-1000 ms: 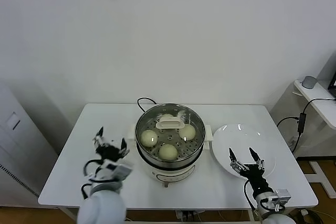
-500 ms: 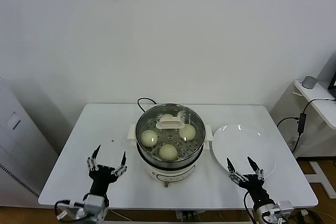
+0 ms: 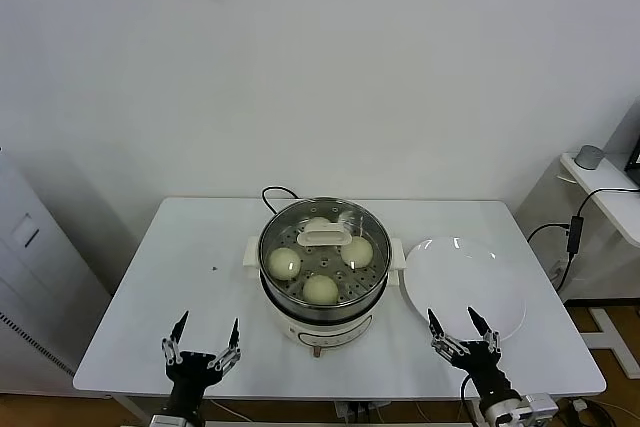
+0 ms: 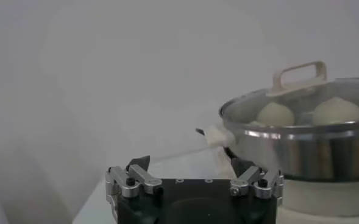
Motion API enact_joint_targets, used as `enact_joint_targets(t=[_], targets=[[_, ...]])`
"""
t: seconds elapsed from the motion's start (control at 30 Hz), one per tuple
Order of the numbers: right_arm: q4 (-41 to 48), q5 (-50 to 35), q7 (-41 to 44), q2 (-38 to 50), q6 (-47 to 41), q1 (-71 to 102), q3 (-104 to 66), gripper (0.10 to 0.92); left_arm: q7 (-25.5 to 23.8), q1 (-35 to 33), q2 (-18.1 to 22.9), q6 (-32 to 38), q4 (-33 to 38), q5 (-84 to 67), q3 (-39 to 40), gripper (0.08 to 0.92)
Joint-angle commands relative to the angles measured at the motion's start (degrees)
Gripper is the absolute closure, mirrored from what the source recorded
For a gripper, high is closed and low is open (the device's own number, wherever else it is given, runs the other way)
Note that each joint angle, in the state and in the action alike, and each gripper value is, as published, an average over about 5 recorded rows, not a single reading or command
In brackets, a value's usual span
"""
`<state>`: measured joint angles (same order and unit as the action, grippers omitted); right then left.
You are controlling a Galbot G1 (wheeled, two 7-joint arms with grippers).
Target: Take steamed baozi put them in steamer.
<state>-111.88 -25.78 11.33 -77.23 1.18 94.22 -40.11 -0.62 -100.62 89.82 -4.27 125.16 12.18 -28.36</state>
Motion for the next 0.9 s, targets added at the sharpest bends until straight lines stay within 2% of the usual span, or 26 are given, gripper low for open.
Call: enact_joint_targets(t=[0.03, 0.9], targets=[[-0.90, -0.18, -0.51, -0.25, 0.18, 0.73, 0.29, 0.203, 0.07, -3.34, 0.91, 1.99, 0.08, -2.67, 0.12, 0.177], [-2.97, 2.80, -0.58, -0.38, -3.72, 1.15, -0.96, 0.203, -0.04, -3.84, 0.69, 0.25, 2.38, -1.06, -0.11, 0.177]])
